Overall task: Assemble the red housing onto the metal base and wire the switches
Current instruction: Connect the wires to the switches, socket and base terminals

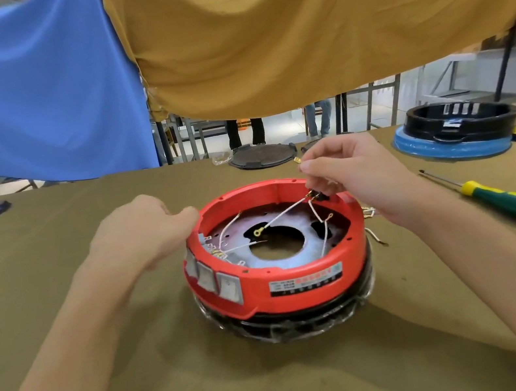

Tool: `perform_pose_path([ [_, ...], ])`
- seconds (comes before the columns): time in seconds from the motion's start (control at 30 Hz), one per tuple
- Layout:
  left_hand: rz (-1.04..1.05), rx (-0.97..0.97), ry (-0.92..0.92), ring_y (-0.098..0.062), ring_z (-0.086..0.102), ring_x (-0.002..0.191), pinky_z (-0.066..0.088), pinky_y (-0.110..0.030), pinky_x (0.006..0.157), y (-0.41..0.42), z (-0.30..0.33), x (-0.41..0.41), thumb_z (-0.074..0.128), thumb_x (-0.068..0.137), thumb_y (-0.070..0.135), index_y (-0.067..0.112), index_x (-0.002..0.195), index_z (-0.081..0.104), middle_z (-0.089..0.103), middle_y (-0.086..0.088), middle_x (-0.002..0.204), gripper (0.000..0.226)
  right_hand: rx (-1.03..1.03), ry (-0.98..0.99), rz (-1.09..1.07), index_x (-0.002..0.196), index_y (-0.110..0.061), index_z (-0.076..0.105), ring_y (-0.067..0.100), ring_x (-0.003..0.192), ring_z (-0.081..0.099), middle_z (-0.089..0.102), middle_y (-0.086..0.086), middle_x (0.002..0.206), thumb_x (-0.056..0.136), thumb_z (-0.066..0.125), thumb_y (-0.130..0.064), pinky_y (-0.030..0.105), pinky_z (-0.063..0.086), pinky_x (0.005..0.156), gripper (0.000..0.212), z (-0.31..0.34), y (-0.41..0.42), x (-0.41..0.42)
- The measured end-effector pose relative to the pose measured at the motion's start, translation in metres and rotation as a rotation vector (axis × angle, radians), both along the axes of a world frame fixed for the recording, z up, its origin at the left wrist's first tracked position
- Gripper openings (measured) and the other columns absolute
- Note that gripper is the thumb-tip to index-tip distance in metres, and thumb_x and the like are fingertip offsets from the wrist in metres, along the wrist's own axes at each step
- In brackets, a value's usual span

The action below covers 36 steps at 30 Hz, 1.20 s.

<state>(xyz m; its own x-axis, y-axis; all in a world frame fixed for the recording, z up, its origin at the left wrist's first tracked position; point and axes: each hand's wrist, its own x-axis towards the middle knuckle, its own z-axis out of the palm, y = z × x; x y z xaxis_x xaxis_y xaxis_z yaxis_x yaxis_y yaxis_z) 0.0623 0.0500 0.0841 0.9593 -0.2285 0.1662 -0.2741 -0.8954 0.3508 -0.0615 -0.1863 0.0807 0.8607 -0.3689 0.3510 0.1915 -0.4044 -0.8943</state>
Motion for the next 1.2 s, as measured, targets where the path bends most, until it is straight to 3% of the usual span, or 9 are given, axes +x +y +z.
perform_pose_path([
  [0.17, -0.219, -0.330, 0.072, -0.022, 0.059, 0.115, 0.048, -0.041, 0.102, -0.017, -0.019, 0.003, 0.056, 0.097, 0.042, 0.019, 0.135, 0.056, 0.060, -0.004, 0.133, 0.044, -0.202, 0.066, -0.162, 0.079, -0.017, 0.073, -0.003, 0.049, 0.051, 0.062, -0.010, 0.057, 0.091, 0.060, -0.018, 0.018, 0.043, 0.054, 0.017, -0.005, -0.006, 0.005],
  [0.3, -0.253, -0.389, 0.137, -0.021, 0.066, 0.074, 0.058, -0.040, 0.079, -0.015, -0.019, 0.006, 0.060, 0.087, 0.017, 0.023, 0.112, 0.064, 0.070, -0.003, 0.101, 0.026, -0.381, 0.094, -0.191, 0.075, -0.021, 0.072, -0.003, 0.049, 0.051, 0.062, -0.014, 0.056, 0.091, 0.058, -0.020, 0.012, 0.039, 0.050, 0.021, -0.007, -0.005, 0.005],
  [0.47, -0.184, -0.029, 0.242, -0.014, 0.059, 0.049, 0.048, -0.023, 0.047, 0.009, 0.002, 0.002, 0.062, 0.086, 0.035, 0.016, 0.098, 0.065, 0.066, 0.002, 0.066, 0.023, -0.341, 0.107, -0.173, 0.076, -0.020, 0.074, -0.003, 0.048, 0.050, 0.062, -0.008, 0.058, 0.088, 0.062, -0.021, 0.019, 0.043, 0.054, 0.018, -0.002, -0.005, 0.003],
  [0.57, -0.130, -0.126, 0.147, -0.020, 0.059, 0.060, 0.047, -0.025, 0.057, 0.014, 0.006, 0.006, 0.065, 0.085, 0.053, 0.014, 0.074, 0.070, 0.065, 0.000, 0.068, 0.041, -0.336, 0.149, -0.094, 0.081, -0.017, 0.076, -0.002, 0.040, 0.045, 0.061, -0.005, 0.058, 0.091, 0.063, -0.022, 0.012, 0.035, 0.044, 0.017, -0.002, -0.003, 0.001],
  [0.63, -0.195, -0.184, 0.008, -0.016, 0.059, 0.070, 0.046, -0.030, 0.066, 0.006, 0.001, 0.007, 0.064, 0.086, 0.057, 0.018, 0.080, 0.066, 0.065, 0.003, 0.079, 0.040, -0.381, 0.175, -0.045, 0.087, -0.018, 0.077, -0.003, 0.042, 0.047, 0.063, -0.005, 0.058, 0.094, 0.063, -0.023, 0.008, 0.035, 0.045, 0.016, -0.002, -0.001, 0.000],
  [0.83, -0.462, -0.364, 0.174, -0.007, 0.067, 0.097, 0.054, -0.033, 0.090, -0.019, -0.020, 0.000, 0.062, 0.096, 0.033, 0.030, 0.110, 0.071, 0.071, 0.013, 0.103, 0.017, -0.441, 0.193, -0.004, 0.090, -0.021, 0.074, -0.002, 0.046, 0.050, 0.071, -0.002, 0.064, 0.094, 0.063, -0.025, 0.016, 0.043, 0.055, 0.012, 0.000, -0.001, -0.002],
  [0.97, -0.427, -0.257, 0.002, -0.012, 0.063, 0.090, 0.046, -0.028, 0.076, -0.014, -0.018, -0.001, 0.057, 0.097, 0.016, 0.027, 0.115, 0.065, 0.069, 0.008, 0.100, 0.023, -0.450, 0.187, -0.024, 0.082, -0.020, 0.073, 0.010, 0.058, 0.056, 0.072, -0.002, 0.069, 0.090, 0.064, -0.023, 0.036, 0.051, 0.068, 0.012, 0.002, 0.002, -0.003],
  [1.07, -0.364, -0.076, -0.133, -0.016, 0.054, 0.095, 0.042, -0.030, 0.083, -0.009, -0.012, -0.001, 0.050, 0.094, 0.008, 0.026, 0.129, 0.057, 0.065, 0.002, 0.114, 0.039, -0.386, 0.157, -0.021, 0.078, -0.018, 0.075, 0.012, 0.061, 0.058, 0.068, 0.004, 0.068, 0.087, 0.068, -0.022, 0.036, 0.051, 0.069, 0.011, 0.003, 0.001, -0.003],
  [1.2, -0.366, -0.109, 0.097, -0.032, 0.071, 0.078, 0.058, -0.036, 0.064, -0.006, -0.007, -0.007, 0.054, 0.088, 0.014, 0.028, 0.115, 0.058, 0.069, 0.004, 0.093, 0.031, -0.281, 0.177, 0.005, 0.078, -0.018, 0.077, 0.011, 0.054, 0.047, 0.056, 0.000, 0.059, 0.086, 0.071, -0.024, 0.023, 0.040, 0.054, 0.012, 0.004, 0.000, -0.004],
])
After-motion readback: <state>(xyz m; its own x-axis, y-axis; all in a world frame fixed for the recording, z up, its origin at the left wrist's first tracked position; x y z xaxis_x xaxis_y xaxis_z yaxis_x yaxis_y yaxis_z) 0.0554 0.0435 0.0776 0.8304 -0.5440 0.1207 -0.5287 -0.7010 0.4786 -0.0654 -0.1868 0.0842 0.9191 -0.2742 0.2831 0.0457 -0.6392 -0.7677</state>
